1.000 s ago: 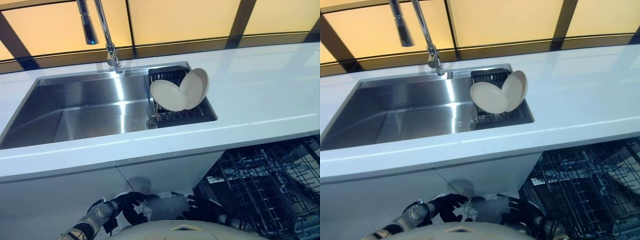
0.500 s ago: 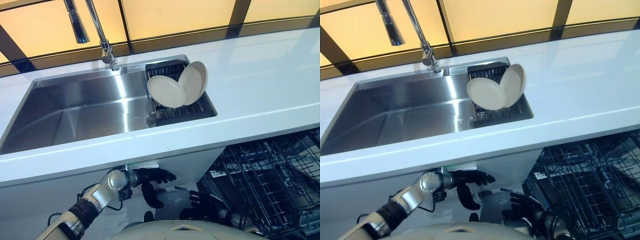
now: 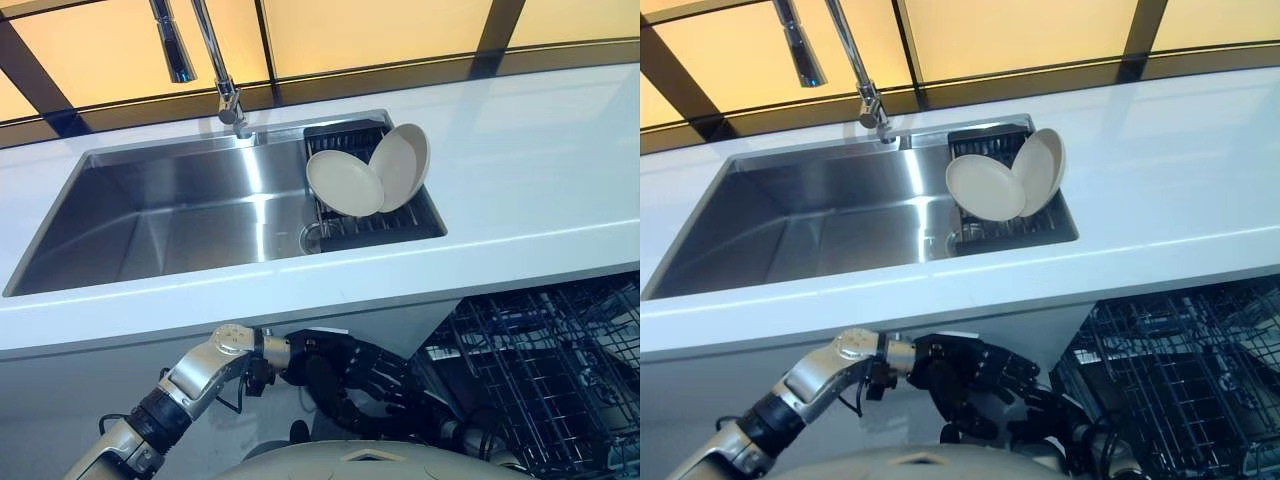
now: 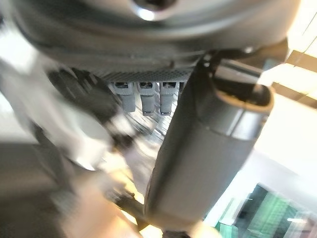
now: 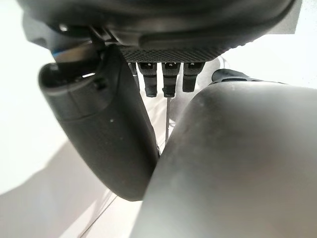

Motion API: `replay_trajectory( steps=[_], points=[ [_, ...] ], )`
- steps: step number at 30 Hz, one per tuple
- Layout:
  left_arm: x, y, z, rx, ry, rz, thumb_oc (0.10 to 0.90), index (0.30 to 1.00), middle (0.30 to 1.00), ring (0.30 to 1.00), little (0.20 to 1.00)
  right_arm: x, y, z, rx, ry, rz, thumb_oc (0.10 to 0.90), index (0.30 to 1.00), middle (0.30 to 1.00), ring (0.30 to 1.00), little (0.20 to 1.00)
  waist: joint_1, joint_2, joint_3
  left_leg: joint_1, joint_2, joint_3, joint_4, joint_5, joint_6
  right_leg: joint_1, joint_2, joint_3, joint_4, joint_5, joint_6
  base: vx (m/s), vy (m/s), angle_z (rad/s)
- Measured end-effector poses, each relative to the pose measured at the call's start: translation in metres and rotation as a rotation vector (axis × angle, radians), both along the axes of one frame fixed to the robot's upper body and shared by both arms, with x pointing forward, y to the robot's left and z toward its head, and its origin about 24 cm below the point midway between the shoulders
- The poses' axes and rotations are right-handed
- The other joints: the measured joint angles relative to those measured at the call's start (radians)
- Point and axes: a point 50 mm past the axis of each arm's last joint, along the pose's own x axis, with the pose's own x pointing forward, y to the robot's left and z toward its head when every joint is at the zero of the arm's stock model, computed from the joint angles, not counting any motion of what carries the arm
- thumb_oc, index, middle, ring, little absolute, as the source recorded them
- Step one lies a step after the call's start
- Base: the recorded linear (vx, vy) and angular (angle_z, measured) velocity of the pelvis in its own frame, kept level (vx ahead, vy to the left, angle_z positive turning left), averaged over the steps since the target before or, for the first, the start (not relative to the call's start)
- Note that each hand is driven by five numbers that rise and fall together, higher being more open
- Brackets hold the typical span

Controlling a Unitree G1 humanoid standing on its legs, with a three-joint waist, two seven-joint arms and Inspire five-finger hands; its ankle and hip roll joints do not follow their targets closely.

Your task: Pick up plates and place into dishwasher.

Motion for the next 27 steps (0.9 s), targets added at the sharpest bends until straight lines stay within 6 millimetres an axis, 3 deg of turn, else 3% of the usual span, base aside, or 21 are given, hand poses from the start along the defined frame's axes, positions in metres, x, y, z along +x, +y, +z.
replay_trajectory(
  steps=[5,9,16,19,27],
  points=[
    [-0.012,-0.023,0.011,-0.215,0.277,0.037,0.8,0.9,0.9,0.9,0.9,-0.001,-0.001,0.0,0.003,0.007,-0.018,0.8,0.9,0.9,0.9,0.9,0.001,0.003,-0.002,0.004,0.0,0.002,0.0,0.0,0.0,0.003,0.0,0.002,0.0,0.0,0.0,0.0,0.0,0.0],
    [-0.012,-0.031,0.018,-0.326,0.336,0.116,0.8,0.9,0.9,0.9,0.9,-0.001,-0.001,0.0,0.003,0.015,-0.021,0.8,0.9,0.9,0.9,0.9,0.002,0.006,-0.004,0.006,0.001,0.003,0.0,0.0,0.0,0.004,0.001,0.003,0.0,0.0,0.0,-0.03,-0.006,-0.01],
    [0.002,-0.014,0.029,-0.416,0.24,0.275,0.8,0.9,0.9,0.9,0.9,-0.003,-0.005,-0.001,-0.009,0.03,-0.03,0.8,0.9,0.9,0.9,0.9,0.032,0.014,-0.009,0.007,0.0,-0.011,0.0,0.001,-0.001,0.012,0.0,-0.014,0.0,0.0,0.0,-0.03,-0.023,0.07],
    [0.016,-0.004,0.042,-0.516,0.169,0.4,0.8,0.9,0.9,0.9,0.9,-0.003,-0.005,-0.001,-0.009,0.036,-0.041,0.8,0.9,0.9,0.9,0.9,0.051,0.014,-0.009,0.008,0.0,-0.02,0.0,0.003,-0.002,0.017,0.0,-0.021,0.0,-0.001,-0.001,0.0,-0.041,0.1],
    [0.045,0.044,0.1,-0.748,-0.177,0.671,0.8,0.9,0.9,0.9,0.9,-0.008,-0.006,-0.002,-0.01,0.043,-0.087,0.8,0.9,0.9,0.9,0.9,0.061,0.01,-0.01,0.005,-0.002,-0.034,0.0,0.008,-0.002,0.021,-0.002,-0.042,0.0,-0.001,-0.001,0.01,-0.03,0.06]
  ],
)
